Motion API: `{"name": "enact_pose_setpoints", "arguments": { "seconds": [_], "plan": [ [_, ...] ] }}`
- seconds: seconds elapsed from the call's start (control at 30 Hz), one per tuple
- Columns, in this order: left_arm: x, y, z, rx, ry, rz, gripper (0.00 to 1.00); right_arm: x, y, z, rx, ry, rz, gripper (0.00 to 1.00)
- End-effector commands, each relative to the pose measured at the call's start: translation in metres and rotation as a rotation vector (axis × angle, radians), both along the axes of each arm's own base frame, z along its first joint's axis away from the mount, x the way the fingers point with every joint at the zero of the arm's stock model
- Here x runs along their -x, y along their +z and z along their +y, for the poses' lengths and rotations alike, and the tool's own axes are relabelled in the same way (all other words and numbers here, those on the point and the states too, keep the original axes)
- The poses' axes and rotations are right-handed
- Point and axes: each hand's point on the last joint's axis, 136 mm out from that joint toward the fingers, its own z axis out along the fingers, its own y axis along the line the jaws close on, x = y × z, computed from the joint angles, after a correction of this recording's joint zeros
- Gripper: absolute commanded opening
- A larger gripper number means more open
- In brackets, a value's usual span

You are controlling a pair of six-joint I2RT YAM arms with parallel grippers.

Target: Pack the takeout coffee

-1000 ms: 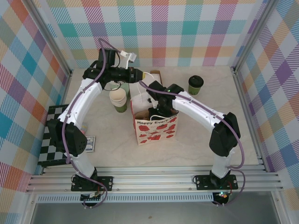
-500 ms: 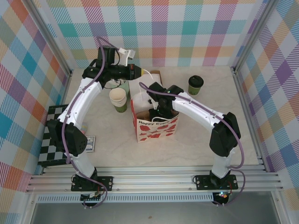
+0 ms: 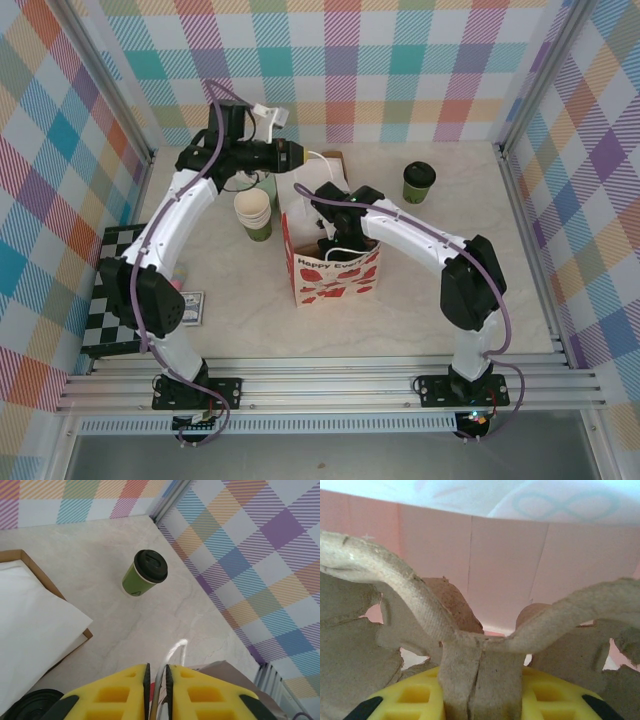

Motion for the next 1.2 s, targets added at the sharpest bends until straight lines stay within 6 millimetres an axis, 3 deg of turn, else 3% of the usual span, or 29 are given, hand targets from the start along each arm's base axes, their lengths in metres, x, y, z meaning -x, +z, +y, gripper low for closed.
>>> {"name": "enact_pose_setpoints", "arguments": {
  "seconds": [0.0,0.1,0.23,0.37,0.67,0.9,1.0,1.17],
  "plan": [
    [0.023,0.037,0.013,-0.022,0.027,-0.119,0.31,0.012,-0.002,-0.002,0.019,0.027,0.045,0.19],
    [0.033,0.043,0.025,-0.056,0.076,-0.152,0.64,0.011,-0.001,0.0,0.012,0.026,0.046,0.19],
    [0.049,0.033,0.031,-0.156,0.114,-0.193,0.76,0.011,0.003,0.002,-0.002,0.017,0.043,0.19],
    [0.071,0.036,0.029,-0.148,0.104,-0.266,0.99,0.012,0.007,0.0,-0.009,0.01,0.037,0.19],
    [0.135,0.049,0.02,-0.126,0.005,-0.427,1.0,0.01,0.012,0.002,-0.017,0.01,0.026,0.19],
    [0.212,0.052,-0.018,-0.112,-0.288,-0.559,1.0,0.009,0.013,0.0,-0.006,-0.006,0.021,0.19],
    [0.226,0.046,-0.031,-0.125,-0.363,-0.594,1.0,0.009,0.013,0.0,-0.002,-0.009,0.021,0.19],
    [0.233,0.028,-0.051,-0.207,-0.48,-0.573,0.98,0.003,0.018,0.002,-0.009,-0.017,-0.008,0.19]
  ]
}}
